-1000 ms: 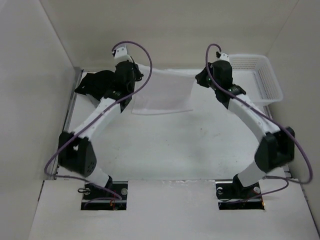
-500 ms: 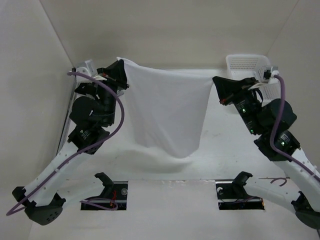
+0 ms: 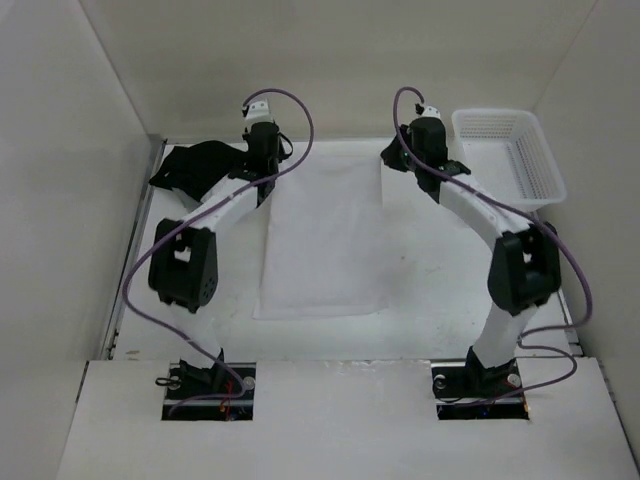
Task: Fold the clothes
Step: Flatten the tank top out, then fold the tank top
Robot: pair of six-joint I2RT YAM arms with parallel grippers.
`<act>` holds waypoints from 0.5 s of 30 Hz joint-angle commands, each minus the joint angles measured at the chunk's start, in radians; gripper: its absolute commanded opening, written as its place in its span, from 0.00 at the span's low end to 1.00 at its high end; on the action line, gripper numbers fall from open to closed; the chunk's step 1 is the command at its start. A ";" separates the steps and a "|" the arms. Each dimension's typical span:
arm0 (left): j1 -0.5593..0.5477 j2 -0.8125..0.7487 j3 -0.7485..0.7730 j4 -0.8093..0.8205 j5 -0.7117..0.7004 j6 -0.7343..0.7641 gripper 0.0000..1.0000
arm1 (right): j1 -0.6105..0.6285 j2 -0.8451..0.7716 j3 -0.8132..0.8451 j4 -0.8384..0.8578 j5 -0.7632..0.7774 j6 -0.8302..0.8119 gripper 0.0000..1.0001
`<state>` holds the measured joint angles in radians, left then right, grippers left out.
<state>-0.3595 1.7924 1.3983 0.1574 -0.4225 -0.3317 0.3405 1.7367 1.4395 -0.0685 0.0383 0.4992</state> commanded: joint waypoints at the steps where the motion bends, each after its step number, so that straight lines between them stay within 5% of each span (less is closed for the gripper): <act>1: 0.037 0.062 0.242 -0.067 0.071 -0.038 0.27 | -0.074 0.121 0.241 -0.025 -0.052 0.070 0.15; 4: 0.032 0.029 0.245 -0.082 0.079 -0.047 0.41 | -0.082 0.094 0.242 -0.030 -0.029 0.072 0.41; 7: 0.014 -0.072 0.070 -0.068 0.074 -0.099 0.42 | -0.067 0.011 0.098 0.038 0.003 0.062 0.46; 10: -0.020 -0.177 -0.190 -0.059 0.074 -0.171 0.35 | -0.019 -0.080 -0.101 0.105 0.025 0.081 0.29; 13: -0.043 -0.286 -0.446 -0.094 0.085 -0.258 0.18 | 0.042 -0.167 -0.281 0.165 0.021 0.104 0.02; 15: -0.057 -0.378 -0.597 -0.139 0.087 -0.326 0.08 | 0.087 -0.225 -0.378 0.190 0.031 0.113 0.00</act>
<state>-0.4122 1.4734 0.9703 0.0967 -0.3462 -0.5323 0.3771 1.5627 1.1618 0.0349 0.0547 0.5850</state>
